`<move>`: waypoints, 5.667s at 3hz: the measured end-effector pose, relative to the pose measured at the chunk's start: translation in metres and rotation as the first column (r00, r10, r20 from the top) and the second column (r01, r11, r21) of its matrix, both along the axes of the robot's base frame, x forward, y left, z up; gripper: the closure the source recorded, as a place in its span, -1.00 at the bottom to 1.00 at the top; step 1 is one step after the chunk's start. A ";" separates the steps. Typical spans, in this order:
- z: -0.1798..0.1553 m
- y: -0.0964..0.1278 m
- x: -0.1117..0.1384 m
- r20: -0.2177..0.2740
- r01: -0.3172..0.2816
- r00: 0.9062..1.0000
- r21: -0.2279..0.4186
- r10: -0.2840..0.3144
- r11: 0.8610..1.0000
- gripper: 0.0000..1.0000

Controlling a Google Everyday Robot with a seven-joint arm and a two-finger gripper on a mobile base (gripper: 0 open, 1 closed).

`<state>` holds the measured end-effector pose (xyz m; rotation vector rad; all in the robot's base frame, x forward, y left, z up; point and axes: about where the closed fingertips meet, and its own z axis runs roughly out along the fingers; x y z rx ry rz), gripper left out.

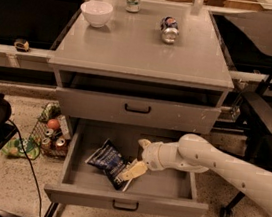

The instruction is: Pick blue chip bag from middle drawer and place on counter

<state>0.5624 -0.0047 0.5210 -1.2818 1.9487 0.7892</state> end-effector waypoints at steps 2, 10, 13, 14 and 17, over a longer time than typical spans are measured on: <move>-0.023 0.011 0.013 0.016 0.020 1.000 0.020 -0.020 1.000 -1.00; -0.007 0.011 0.018 0.364 -0.080 0.931 0.298 -0.036 0.951 1.00; 0.075 -0.023 0.009 0.494 -0.161 0.869 0.288 -0.003 0.944 1.00; 0.139 -0.010 0.002 0.617 -0.266 0.778 0.157 0.116 0.951 1.00; 0.314 0.018 0.003 0.775 -0.301 0.460 -0.322 0.432 0.898 1.00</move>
Offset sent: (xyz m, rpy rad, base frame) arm 0.0367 0.0239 -0.0612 0.0540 -0.0461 -0.0635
